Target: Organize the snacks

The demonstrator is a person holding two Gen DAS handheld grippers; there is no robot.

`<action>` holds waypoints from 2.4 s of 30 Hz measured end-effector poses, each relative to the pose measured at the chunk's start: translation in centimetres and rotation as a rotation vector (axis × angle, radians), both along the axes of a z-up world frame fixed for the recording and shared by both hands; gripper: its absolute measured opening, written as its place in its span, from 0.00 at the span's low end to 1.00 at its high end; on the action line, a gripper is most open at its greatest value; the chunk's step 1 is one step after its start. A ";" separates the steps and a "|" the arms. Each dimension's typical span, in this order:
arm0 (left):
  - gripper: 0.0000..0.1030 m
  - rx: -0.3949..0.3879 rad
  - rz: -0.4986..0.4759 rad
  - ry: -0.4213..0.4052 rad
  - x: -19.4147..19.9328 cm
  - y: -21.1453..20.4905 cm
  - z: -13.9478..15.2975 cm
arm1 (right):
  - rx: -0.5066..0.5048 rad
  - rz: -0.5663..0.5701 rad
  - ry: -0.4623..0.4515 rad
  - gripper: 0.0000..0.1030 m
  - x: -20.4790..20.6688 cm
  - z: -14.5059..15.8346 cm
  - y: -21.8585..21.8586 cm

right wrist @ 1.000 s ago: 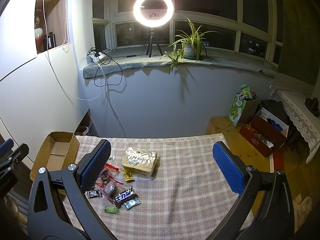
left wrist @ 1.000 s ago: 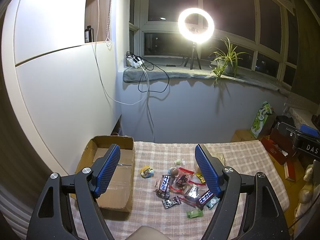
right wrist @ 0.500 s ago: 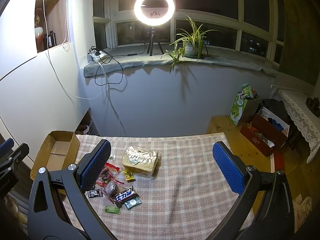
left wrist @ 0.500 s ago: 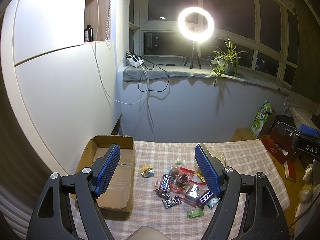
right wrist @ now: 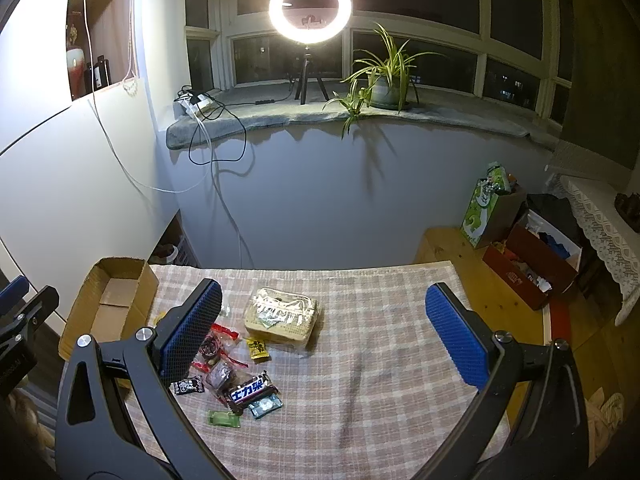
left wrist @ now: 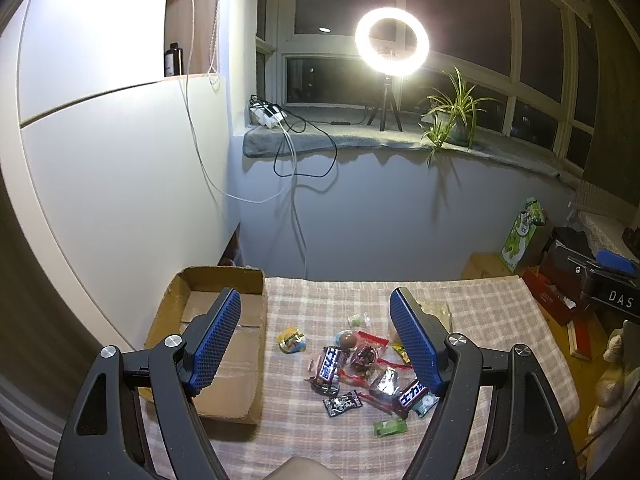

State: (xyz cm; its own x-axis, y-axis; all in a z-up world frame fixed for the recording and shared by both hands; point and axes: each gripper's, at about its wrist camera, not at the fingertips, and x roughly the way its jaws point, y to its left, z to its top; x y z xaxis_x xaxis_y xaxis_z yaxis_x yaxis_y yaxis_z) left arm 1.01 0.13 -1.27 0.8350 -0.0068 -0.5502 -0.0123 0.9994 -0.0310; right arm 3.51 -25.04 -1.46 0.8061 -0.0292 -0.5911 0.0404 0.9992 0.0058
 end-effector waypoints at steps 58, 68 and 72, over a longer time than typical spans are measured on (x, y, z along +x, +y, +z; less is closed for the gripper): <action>0.49 -0.389 -0.353 0.682 21.3 -7.4 -18.3 | 0.623 0.180 0.665 0.82 20.1 -21.8 -5.6; 0.44 -0.349 -0.400 0.713 22.5 -9.0 -19.2 | 0.661 0.196 0.720 0.58 20.4 -23.7 -5.3; 0.44 -0.328 -0.414 0.707 22.1 -9.4 -19.1 | 0.645 0.199 0.718 0.56 20.5 -23.4 -5.1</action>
